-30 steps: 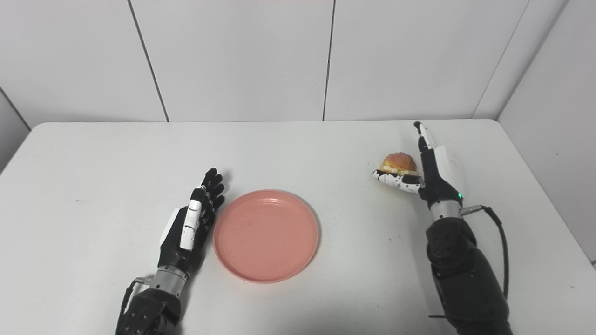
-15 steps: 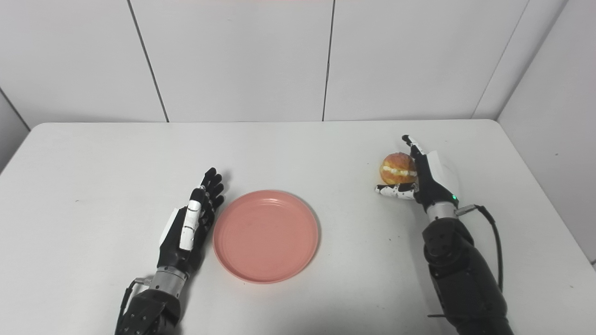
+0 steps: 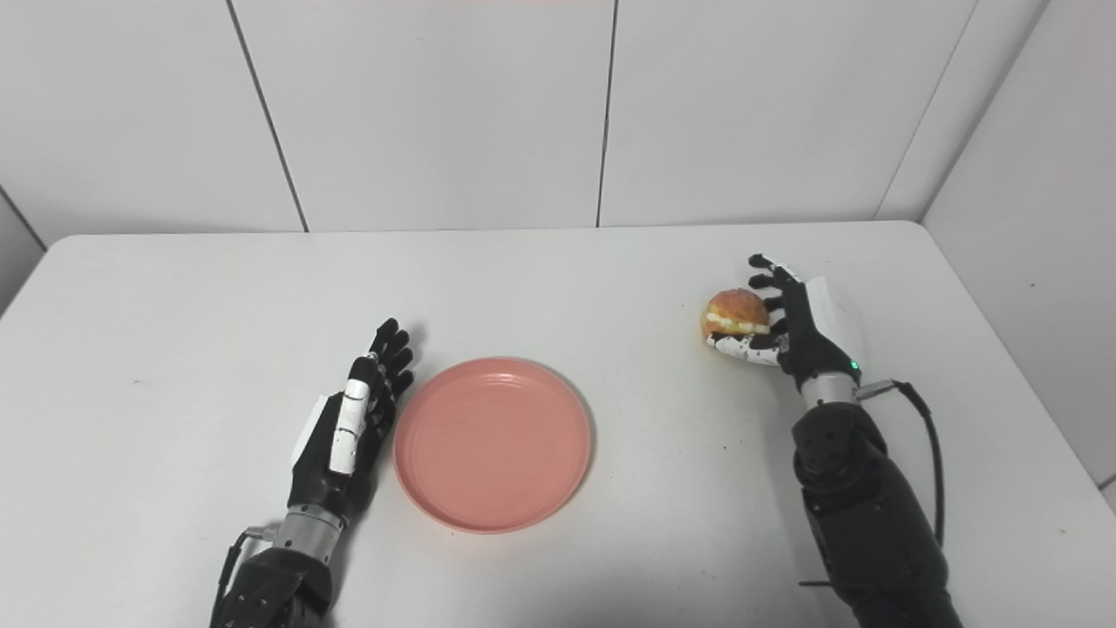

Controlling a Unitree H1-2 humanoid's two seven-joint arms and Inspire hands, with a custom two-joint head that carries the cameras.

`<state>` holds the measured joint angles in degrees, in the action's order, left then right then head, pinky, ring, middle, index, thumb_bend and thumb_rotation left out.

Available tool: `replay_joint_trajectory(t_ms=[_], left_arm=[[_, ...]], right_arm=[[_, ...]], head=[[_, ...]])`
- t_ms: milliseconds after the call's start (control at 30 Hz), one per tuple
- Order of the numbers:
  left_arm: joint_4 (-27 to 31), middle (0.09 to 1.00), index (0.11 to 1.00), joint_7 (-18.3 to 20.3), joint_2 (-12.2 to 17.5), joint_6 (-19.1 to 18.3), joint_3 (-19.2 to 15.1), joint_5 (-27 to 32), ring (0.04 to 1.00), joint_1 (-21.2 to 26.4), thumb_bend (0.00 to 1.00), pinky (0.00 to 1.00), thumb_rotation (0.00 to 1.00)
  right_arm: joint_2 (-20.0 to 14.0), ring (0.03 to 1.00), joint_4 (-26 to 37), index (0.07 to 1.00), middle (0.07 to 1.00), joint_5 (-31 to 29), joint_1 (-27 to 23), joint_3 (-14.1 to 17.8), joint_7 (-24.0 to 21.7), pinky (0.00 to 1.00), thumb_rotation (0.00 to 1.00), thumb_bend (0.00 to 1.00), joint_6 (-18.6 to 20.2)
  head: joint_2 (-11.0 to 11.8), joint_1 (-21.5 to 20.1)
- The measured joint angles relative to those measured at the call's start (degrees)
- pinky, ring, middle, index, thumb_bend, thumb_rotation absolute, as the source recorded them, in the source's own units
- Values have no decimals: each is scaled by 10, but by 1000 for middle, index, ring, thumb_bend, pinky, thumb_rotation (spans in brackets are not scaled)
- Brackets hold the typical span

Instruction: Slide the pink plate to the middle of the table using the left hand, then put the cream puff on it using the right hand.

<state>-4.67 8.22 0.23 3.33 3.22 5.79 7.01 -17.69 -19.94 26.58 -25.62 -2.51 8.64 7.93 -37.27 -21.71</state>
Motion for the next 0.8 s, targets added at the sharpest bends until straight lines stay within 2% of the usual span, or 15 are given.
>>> replay_joint_trajectory(t_ms=[100, 200, 400, 700, 767, 800], left_arm=[[-1, 1000, 987, 1, 0, 1, 0, 2, 1000, 0, 631, 1000, 1000], [-1, 1000, 984, 0, 0, 1, 0, 2, 1000, 0, 629, 1000, 1000], [-1, 1000, 980, 0, 0, 1, 0, 2, 1000, 0, 638, 1000, 1000], [-1, 1000, 983, 0, 0, 1, 1, 2, 1000, 0, 612, 1000, 1000], [-1, 1000, 982, 0, 0, 1, 1, 2, 1000, 0, 618, 1000, 1000], [-1, 1000, 985, 0, 0, 1, 1, 2, 1000, 0, 626, 1000, 1000]], right_arm=[[0, 578, 1, 710, 691, 7, 1, -3, 3, 405, 0, 311, 0], [0, 515, 3, 687, 656, 14, 2, -4, 4, 356, 0, 323, 2], [0, 507, 10, 666, 586, 14, 2, -3, 3, 381, 0, 361, 15], [-2, 481, 12, 608, 556, 15, 2, -4, 3, 400, 0, 390, 19], [-2, 444, 12, 574, 534, 15, 2, -4, 3, 339, 0, 454, 19], [-2, 396, 12, 553, 487, 15, 2, -4, 4, 265, 0, 477, 19]], head=[[0, 0], [0, 0], [-4, 1], [-4, 2], [-4, 2], [-5, 4]])
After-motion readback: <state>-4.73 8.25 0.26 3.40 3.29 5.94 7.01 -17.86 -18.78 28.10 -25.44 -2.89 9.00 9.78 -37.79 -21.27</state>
